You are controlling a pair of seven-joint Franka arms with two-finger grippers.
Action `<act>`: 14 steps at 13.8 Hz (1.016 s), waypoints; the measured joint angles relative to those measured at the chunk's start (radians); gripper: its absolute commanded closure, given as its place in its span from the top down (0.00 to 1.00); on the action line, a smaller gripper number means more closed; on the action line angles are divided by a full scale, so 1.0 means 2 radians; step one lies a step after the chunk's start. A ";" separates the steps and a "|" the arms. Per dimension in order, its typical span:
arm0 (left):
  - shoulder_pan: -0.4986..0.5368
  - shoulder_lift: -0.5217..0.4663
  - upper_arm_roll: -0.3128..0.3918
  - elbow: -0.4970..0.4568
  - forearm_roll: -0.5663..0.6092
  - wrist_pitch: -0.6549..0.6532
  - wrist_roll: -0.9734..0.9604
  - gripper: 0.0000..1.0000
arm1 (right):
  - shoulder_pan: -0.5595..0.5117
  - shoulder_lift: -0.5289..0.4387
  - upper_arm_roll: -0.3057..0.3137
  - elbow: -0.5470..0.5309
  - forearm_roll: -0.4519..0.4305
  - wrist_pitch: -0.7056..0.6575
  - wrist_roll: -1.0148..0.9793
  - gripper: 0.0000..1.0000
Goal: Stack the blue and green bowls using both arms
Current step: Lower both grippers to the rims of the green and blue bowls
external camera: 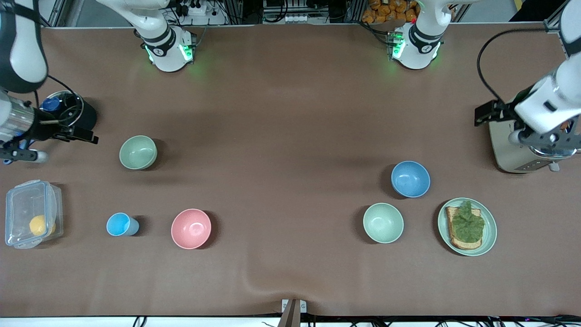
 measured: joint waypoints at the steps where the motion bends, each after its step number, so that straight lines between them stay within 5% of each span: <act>1: 0.006 0.018 0.001 -0.002 0.000 0.005 0.000 1.00 | -0.002 0.000 0.000 -0.018 0.000 0.016 -0.003 1.00; 5: 0.014 0.107 0.003 -0.021 0.000 0.071 0.000 1.00 | -0.003 0.003 0.001 -0.099 0.000 0.100 -0.004 0.79; 11: 0.011 0.188 0.000 -0.022 0.000 0.139 -0.001 1.00 | -0.009 0.031 0.000 -0.123 0.000 0.135 -0.003 0.80; 14: 0.011 0.219 -0.001 -0.022 0.000 0.151 -0.009 1.00 | -0.017 0.048 0.000 -0.138 0.000 0.174 -0.005 0.71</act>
